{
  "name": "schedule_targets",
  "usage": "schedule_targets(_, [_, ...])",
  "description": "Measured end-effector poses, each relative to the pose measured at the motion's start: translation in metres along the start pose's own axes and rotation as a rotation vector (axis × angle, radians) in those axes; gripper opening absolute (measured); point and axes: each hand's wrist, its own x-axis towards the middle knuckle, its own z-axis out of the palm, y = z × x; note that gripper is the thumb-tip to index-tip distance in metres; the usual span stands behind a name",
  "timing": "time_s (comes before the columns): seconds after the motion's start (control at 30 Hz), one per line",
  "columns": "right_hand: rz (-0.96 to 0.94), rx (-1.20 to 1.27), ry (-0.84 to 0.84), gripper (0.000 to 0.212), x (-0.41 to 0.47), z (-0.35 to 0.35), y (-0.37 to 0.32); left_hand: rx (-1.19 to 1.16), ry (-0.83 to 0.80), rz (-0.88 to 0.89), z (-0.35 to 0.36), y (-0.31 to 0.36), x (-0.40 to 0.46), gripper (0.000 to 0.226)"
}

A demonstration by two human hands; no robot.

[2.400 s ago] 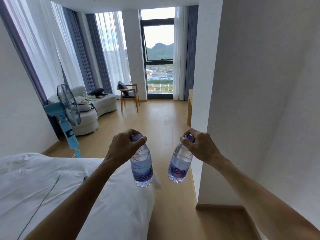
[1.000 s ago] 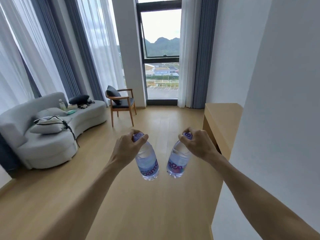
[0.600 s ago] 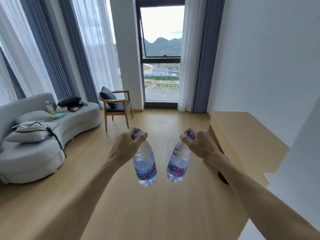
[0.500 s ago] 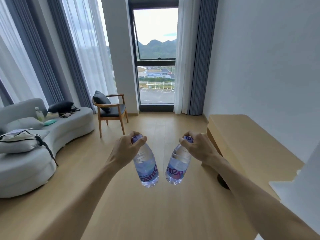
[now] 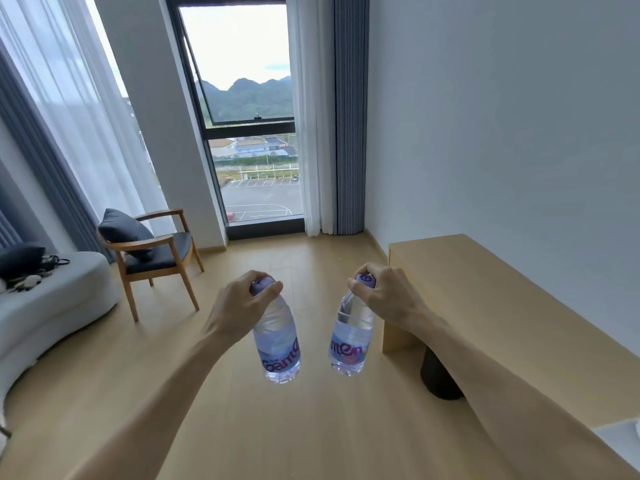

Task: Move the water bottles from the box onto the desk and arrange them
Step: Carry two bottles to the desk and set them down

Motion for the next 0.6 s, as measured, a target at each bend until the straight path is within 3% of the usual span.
schedule_targets(0.23, [0.006, -0.033, 0.002, 0.020, 0.122, 0.000, 0.068, 0.078, -0.059, 0.077, 0.058, -0.013, 0.128, 0.014])
schedule_targets(0.6, [0.108, -0.042, 0.087, 0.022, 0.272, -0.008, 0.167, -0.018, -0.073, 0.093, 0.145, -0.039, 0.314, 0.009])
